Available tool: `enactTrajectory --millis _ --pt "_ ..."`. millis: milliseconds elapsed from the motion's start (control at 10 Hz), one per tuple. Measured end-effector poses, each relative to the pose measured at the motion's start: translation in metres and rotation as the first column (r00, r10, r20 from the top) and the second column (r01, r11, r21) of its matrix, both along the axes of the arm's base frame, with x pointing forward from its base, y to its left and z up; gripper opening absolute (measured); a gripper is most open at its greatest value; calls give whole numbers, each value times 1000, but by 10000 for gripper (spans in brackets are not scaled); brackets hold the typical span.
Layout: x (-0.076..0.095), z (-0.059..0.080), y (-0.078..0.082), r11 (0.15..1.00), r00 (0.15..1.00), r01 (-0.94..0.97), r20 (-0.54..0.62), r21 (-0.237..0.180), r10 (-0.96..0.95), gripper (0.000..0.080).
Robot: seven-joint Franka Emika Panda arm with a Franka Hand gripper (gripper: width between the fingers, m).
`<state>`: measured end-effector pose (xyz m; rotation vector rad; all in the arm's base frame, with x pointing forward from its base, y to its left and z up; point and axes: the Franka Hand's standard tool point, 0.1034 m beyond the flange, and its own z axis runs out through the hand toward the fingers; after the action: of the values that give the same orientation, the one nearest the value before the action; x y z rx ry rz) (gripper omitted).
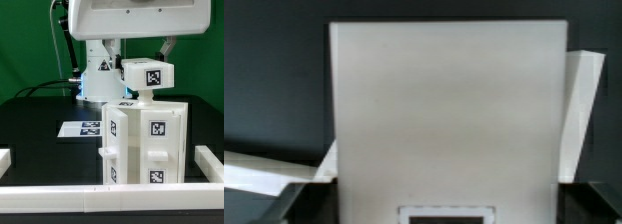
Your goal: Assemble cabinet
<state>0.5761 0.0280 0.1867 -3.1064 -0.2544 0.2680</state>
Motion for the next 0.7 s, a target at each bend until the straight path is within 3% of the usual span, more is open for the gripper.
enactTrajectory --millis 700 --pt "8 -15 6 999 999 -34 -11 -2 34 563"
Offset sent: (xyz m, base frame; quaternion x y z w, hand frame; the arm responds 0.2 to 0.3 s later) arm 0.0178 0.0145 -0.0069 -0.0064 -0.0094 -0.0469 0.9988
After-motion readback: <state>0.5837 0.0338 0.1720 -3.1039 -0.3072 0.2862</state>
